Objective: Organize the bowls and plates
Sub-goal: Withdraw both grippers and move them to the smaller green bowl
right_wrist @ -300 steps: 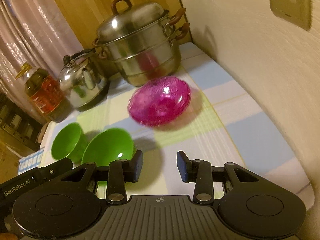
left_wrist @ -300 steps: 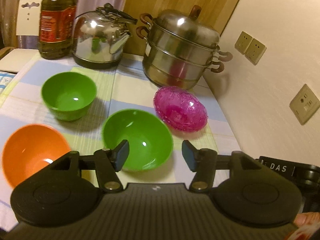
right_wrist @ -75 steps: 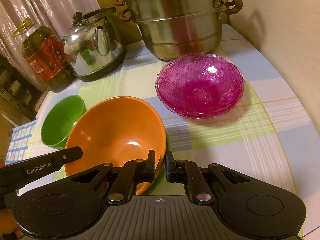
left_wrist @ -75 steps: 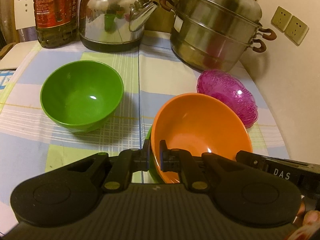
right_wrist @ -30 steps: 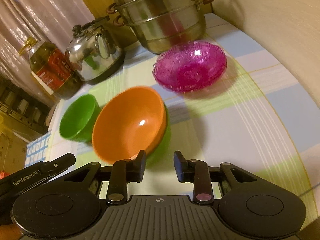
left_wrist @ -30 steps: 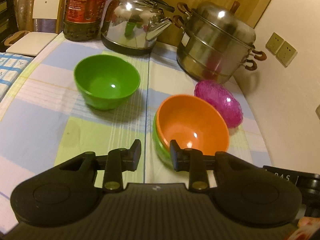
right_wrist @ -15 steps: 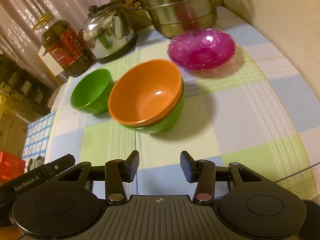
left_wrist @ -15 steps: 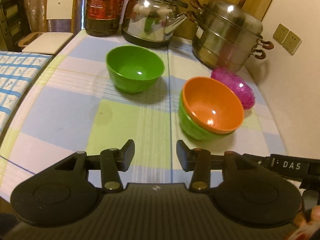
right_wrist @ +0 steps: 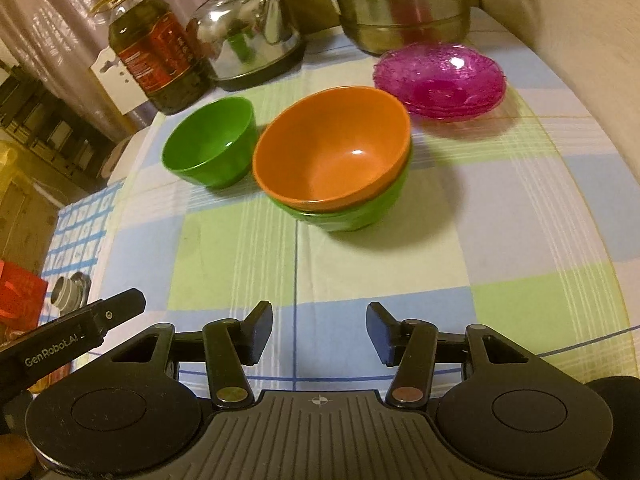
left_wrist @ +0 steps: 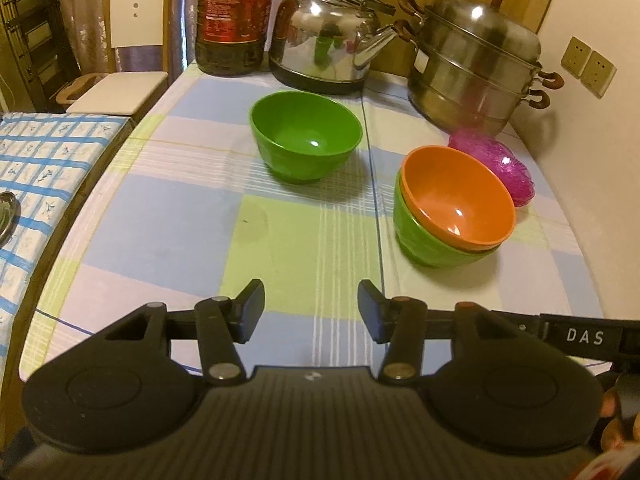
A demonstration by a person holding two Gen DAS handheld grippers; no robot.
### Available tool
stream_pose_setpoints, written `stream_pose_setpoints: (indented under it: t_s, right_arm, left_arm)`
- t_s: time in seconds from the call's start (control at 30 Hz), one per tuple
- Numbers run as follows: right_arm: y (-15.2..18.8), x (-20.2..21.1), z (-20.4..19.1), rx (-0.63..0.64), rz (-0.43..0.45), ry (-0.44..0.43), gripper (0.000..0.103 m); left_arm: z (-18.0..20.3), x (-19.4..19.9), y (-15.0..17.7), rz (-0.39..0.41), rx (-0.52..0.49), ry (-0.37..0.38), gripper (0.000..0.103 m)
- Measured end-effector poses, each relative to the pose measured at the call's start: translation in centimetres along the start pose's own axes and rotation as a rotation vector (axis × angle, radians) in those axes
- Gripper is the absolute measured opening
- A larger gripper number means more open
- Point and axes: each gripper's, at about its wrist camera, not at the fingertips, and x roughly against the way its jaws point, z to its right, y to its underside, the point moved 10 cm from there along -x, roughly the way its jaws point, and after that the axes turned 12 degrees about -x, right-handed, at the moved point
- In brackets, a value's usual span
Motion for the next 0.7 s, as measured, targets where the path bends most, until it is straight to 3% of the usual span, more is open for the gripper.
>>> stream_pose_setpoints:
  t_s: [0.47,0.7]
  right_arm:
    - [0.1,-0.4,-2.1,0.024,-0.005,-0.024,0.052]
    - [-1.4,-0.2,-4.2,0.022,0.035,-0.1,0.052]
  left_arm:
    - [-1.6,0.3,-0.4,0.008,0.008,-0.017,0.051]
    - [-3.4,0.3,-2.2,0.035,0.025,-0.018,0.052]
